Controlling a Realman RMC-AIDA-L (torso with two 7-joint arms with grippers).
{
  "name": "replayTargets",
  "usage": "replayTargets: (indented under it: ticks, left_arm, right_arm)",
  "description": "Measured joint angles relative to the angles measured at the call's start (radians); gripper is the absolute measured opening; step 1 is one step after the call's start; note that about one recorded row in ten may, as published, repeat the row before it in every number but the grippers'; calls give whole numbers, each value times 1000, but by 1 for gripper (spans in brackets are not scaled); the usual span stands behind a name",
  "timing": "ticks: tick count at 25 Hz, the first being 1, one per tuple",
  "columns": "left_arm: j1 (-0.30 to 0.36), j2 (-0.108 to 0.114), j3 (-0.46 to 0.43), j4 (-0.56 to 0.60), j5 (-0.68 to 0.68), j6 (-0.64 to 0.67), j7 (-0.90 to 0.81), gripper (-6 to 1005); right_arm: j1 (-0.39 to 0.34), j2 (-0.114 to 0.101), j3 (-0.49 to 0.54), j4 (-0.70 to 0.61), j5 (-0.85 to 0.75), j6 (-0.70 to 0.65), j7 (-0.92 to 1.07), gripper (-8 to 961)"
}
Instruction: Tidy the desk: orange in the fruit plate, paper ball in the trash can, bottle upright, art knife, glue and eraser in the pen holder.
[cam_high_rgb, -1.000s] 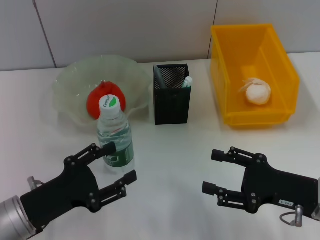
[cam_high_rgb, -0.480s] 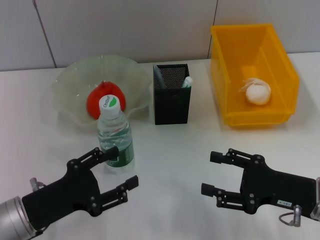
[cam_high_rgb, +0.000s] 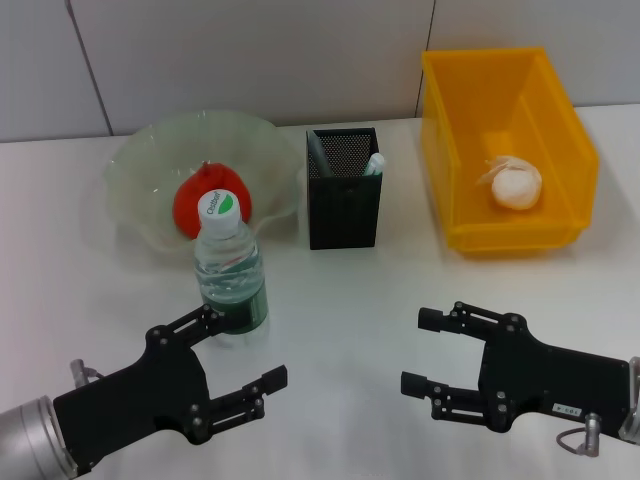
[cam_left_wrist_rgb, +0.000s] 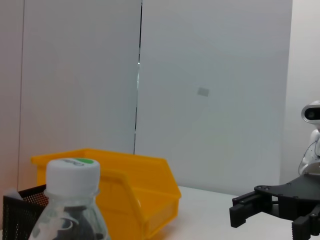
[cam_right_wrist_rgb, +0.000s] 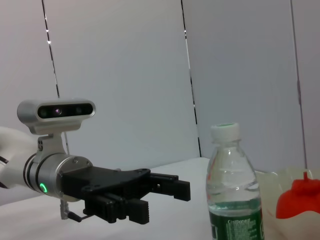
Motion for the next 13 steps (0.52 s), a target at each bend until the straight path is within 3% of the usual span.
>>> replayTargets:
  ticks: [13]
  left_arm:
    - [-9,6,-2,0,25,9,-9,786]
  right_arm:
    - [5,0,1,5,-11,0,8,770]
